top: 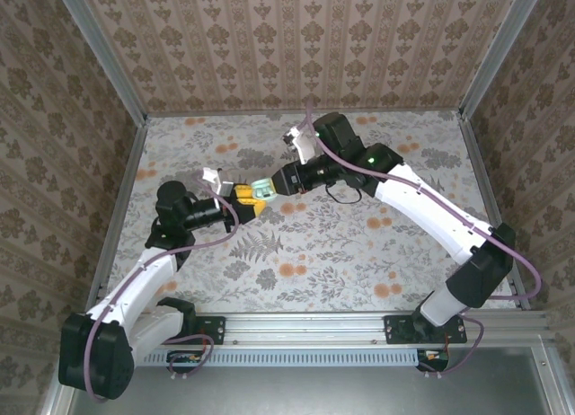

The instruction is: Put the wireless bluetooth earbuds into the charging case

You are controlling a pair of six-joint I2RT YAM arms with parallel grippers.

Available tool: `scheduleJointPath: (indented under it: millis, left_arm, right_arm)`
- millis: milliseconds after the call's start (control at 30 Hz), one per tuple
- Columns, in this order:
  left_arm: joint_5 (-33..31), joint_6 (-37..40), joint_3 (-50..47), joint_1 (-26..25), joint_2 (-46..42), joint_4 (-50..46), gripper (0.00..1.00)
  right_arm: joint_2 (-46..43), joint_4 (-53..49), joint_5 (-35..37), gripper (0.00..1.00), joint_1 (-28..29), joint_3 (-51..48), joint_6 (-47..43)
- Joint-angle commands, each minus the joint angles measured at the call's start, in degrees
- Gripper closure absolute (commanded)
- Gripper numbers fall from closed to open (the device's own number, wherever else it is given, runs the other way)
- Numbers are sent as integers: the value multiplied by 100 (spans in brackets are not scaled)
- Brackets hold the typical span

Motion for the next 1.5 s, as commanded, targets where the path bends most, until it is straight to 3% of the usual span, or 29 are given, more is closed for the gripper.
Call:
scheduleJointPath:
  millis: [0,400,1100,1467]
  left_arm:
    - [75,1,-34,-47,-109,147,100]
    - [79,113,150,-195,-55,153,100]
    - [68,251,412,-478,263,324,100]
    - [-83,23,452,-614,592,844,100]
  right_arm:
    - [-423,56,166,58,-85,8,205]
    - [-219,397,14,52,-148,-7,805]
    - [-543,527,23,46,-200,-1075,1192]
    - [-910,1730,-498,41,-244,-2032,2421]
